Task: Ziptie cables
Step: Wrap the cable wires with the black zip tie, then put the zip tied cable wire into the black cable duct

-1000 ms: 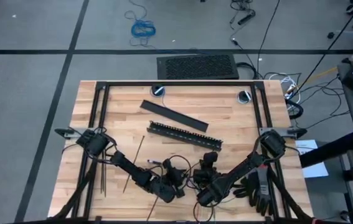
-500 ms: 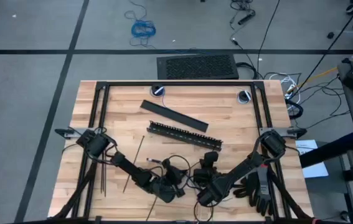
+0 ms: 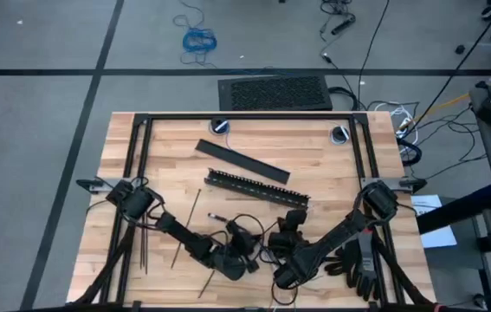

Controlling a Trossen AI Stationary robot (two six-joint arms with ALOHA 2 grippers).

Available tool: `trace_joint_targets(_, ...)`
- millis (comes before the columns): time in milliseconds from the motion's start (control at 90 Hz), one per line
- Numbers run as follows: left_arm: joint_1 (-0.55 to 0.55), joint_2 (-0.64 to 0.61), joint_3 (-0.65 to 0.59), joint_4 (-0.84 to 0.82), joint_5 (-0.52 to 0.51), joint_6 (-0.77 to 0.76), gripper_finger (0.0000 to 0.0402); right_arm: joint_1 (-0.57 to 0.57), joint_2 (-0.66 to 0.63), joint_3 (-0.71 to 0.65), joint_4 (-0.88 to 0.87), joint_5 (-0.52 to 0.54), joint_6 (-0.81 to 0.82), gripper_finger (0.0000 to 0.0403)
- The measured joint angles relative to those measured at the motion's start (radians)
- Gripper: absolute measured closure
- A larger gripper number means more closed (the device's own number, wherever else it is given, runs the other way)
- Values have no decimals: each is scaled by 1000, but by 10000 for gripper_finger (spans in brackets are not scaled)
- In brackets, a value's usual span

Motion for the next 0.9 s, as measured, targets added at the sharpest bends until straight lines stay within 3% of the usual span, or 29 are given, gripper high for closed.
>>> trace_joint_targets(311,5,25,-1,65,-6,0,383,27,0,70,-48,15,-8,403)
trace_joint_targets(467,5,20,-4,157,35,89,331,74,0,114,-41,26,0,403)
trace_joint_targets(700,5,2,-2,259,98,155,289,99,-1,189,-311,-36,370,403)
trace_joint_targets(900,6,0,-4,286,98,255,287,98,-7,188,-253,-24,230,402)
